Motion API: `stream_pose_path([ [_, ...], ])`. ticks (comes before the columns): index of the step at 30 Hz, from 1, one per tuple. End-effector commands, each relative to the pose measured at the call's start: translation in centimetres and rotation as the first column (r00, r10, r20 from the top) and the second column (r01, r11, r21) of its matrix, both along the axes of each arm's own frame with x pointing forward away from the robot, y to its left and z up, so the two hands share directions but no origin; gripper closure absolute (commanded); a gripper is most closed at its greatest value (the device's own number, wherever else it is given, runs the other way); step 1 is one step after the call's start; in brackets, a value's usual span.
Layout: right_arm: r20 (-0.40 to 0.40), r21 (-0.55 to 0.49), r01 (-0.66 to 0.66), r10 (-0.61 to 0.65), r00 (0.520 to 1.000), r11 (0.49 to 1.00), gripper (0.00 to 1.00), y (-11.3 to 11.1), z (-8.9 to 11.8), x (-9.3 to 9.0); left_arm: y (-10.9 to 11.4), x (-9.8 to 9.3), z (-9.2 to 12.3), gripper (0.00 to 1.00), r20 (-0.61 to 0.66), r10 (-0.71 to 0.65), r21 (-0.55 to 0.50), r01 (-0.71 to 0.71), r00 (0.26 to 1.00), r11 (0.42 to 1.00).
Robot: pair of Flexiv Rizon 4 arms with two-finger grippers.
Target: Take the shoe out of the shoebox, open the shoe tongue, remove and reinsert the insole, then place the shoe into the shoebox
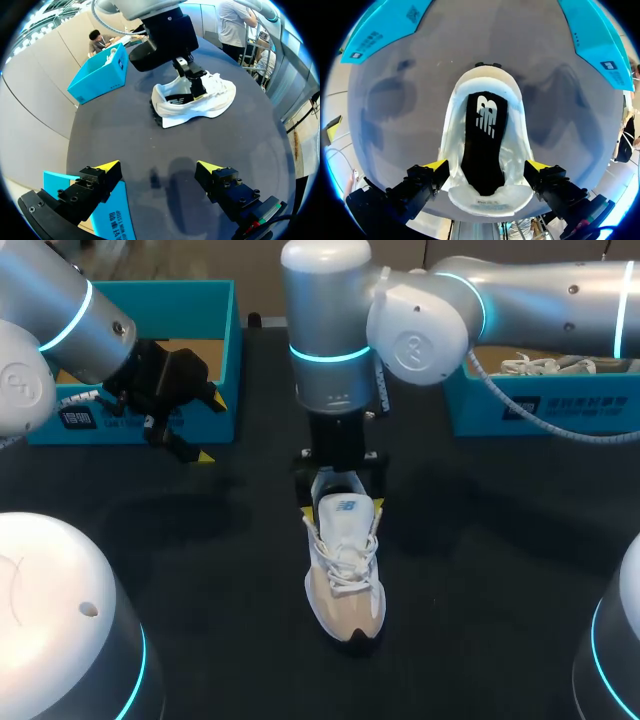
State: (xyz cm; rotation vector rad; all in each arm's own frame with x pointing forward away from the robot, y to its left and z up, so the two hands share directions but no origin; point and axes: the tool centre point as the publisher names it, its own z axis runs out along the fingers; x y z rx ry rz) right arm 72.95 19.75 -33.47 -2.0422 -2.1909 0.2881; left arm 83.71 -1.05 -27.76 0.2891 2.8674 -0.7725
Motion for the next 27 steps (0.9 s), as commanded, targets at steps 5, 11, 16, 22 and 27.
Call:
stream_pose_path([
  [5, 0.033, -0.026, 0.014, -0.013, 0.999, 1.0, 0.0, -0.3, 2.2, -0.8, 0.0, -0.1, 0.0, 0.0, 0.001, 0.0, 0.002, 0.0, 1.0, 1.0],
  [11, 0.045, -0.041, 0.022, -0.02, 0.999, 0.999, 0.0, -0.1, 3.7, -1.4, 0.0, -0.1, 0.0, 0.0, 0.001, 0.0, 0.002, 0.0, 1.0, 1.0],
  [16, 0.058, -0.06, 0.039, -0.036, 0.998, 0.997, 0.0, -0.2, 5.0, -2.4, 0.0, -0.1, 0.0, 0.0, 0.001, 0.0, 0.002, 0.0, 1.0, 1.0],
  [22, 0.065, -0.062, 0.062, -0.058, 0.996, 0.996, 0.0, -0.3, 5.7, -4.1, 0.0, -0.1, 0.0, 0.0, 0.001, 0.0, 0.002, 0.0, 1.0, 1.0],
  [27, 0.061, -0.059, 0.083, -0.08, 0.995, 0.995, 0.11, -0.3, 5.7, -5.5, 0.0, -0.1, 0.0, 0.0, 0.001, 0.0, 0.002, 0.0, 1.0, 1.0],
])
